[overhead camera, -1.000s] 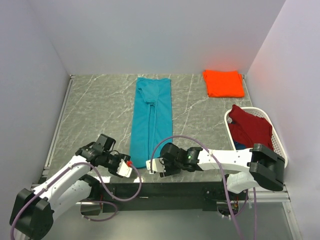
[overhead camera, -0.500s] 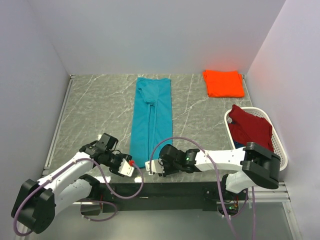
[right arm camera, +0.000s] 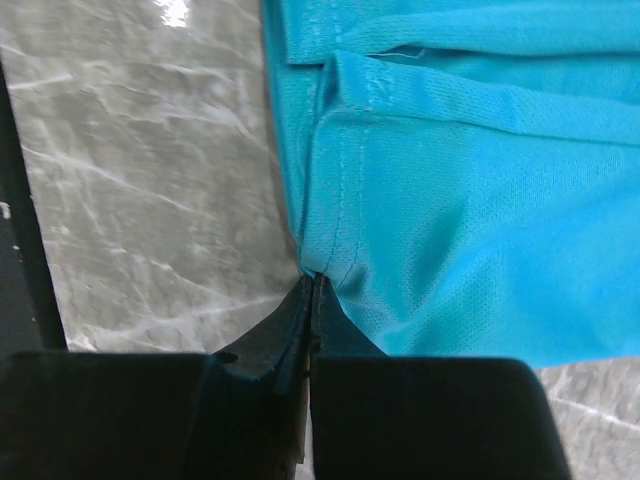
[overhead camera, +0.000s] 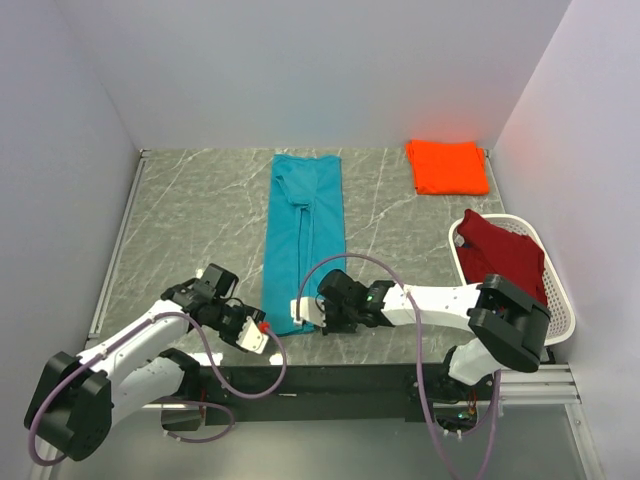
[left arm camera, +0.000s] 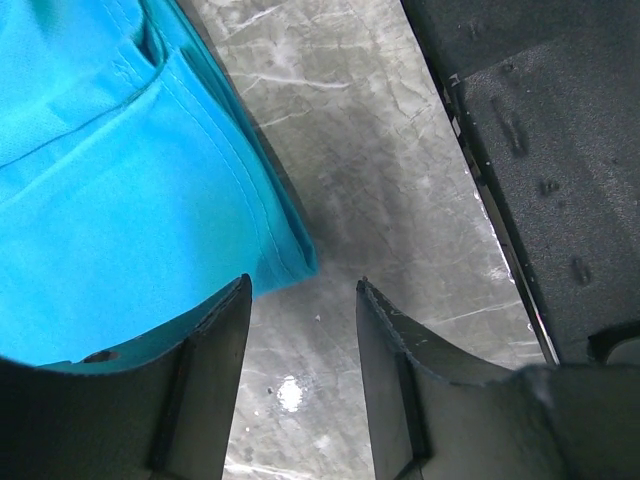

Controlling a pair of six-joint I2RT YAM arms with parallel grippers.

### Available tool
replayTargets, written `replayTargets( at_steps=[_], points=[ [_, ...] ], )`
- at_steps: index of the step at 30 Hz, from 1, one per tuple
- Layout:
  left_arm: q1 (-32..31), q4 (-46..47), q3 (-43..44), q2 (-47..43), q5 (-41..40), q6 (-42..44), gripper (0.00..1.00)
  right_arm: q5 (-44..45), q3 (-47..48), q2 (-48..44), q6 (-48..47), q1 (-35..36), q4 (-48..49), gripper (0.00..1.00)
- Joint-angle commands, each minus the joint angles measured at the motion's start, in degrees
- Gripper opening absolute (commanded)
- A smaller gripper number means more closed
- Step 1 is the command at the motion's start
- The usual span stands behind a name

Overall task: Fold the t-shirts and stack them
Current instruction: Fold the tshirt

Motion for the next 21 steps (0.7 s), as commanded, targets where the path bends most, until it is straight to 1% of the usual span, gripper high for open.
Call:
replayTargets(
  at_steps=[1,6,7,9,12,21],
  points=[
    [-0.3,0.4,2.0,0.8,1.5,2.4,0.52,-1.6,1.0,0.6,2.1,-1.3,-4.0,0.00],
    [-1.7,2.3,1.9,1.2,2.6,-0.2,0.47,-3.7,1.0,-2.6,2.9,-1.3,-4.4,0.00],
    [-2.7,2.6,1.9,1.2,2.5,-0.7,0.44,-4.1,1.0,-3.1,3.0,-1.4,-4.6,0.00],
    [-3.8,3.7,1.8,1.0,1.3,-2.4,0.43,-4.5,1.1,-4.3,3.1,-1.3,-5.1,0.00],
    [-5.4,4.3,2.0,1.0,-0.1,-4.4,0.43,-5.5,1.7,-5.3,3.2,-1.4,-5.7,0.00],
    [-10.3,6.7,3.8,4.5,-5.9,-10.8,0.47,-6.1,1.0,-5.8,2.4,-1.4,-5.7,0.00]
  ],
)
